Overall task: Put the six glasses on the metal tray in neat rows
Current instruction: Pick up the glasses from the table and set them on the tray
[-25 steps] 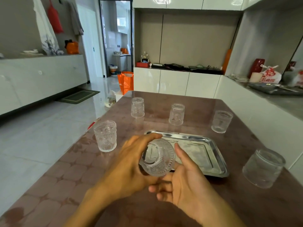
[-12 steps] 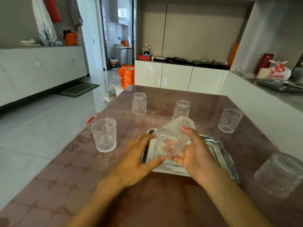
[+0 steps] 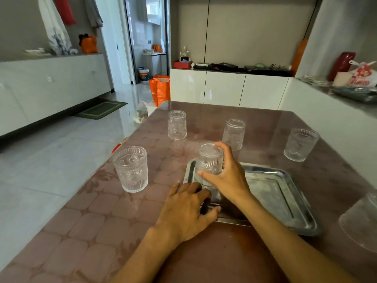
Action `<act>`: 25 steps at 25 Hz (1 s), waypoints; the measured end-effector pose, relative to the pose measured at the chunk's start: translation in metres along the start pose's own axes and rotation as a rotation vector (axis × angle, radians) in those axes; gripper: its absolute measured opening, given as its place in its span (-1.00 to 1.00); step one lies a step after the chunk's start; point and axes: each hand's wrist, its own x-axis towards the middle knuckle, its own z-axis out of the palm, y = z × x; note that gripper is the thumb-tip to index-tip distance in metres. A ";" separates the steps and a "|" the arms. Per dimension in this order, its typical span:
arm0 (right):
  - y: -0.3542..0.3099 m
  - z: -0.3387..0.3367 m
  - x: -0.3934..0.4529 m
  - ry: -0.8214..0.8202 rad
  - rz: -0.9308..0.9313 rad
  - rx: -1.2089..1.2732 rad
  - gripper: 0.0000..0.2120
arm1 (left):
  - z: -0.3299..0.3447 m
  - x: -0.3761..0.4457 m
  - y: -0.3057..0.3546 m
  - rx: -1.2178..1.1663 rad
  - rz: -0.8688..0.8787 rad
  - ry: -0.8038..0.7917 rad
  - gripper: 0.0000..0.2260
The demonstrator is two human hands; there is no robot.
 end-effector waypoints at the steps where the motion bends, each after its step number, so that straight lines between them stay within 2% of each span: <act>1: 0.004 0.002 0.001 -0.015 -0.016 -0.032 -0.20 | 0.001 0.002 -0.001 0.008 0.012 -0.002 -0.47; 8: 0.009 0.009 0.002 -0.052 -0.036 -0.079 -0.12 | 0.006 0.001 -0.003 0.002 0.005 0.010 -0.50; 11: 0.003 0.001 -0.002 -0.129 0.032 0.008 0.05 | -0.004 -0.003 0.006 0.002 -0.002 0.013 -0.54; 13: -0.004 -0.009 -0.009 -0.106 0.105 0.065 0.10 | -0.017 -0.009 0.006 0.016 0.014 0.146 -0.59; 15: -0.010 -0.024 -0.024 -0.031 0.089 0.117 -0.02 | -0.040 -0.013 -0.012 -0.025 -0.030 0.498 -0.64; 16: -0.013 -0.032 -0.035 0.005 0.064 0.152 -0.10 | -0.053 -0.014 -0.026 -0.036 -0.110 0.669 -0.62; 17: -0.016 -0.038 -0.047 0.027 0.047 0.184 -0.18 | -0.065 -0.016 -0.042 -0.038 -0.244 0.771 -0.52; 18: -0.021 -0.042 -0.059 0.032 0.041 0.203 -0.24 | -0.075 -0.018 -0.059 -0.066 -0.404 0.786 -0.38; 19: -0.026 -0.044 -0.071 0.027 0.045 0.209 -0.27 | -0.082 -0.019 -0.075 -0.154 -0.543 0.732 -0.25; 21: -0.035 -0.044 -0.088 -0.004 0.059 0.207 -0.35 | -0.088 -0.015 -0.096 -0.469 -0.710 0.581 -0.13; 23: -0.042 -0.044 -0.098 -0.041 0.058 0.207 -0.45 | -0.087 -0.013 -0.100 -0.619 -0.717 0.525 -0.18; 25: -0.048 -0.049 -0.104 -0.048 0.083 0.266 -0.62 | -0.082 -0.018 -0.090 -0.524 -0.611 0.558 -0.22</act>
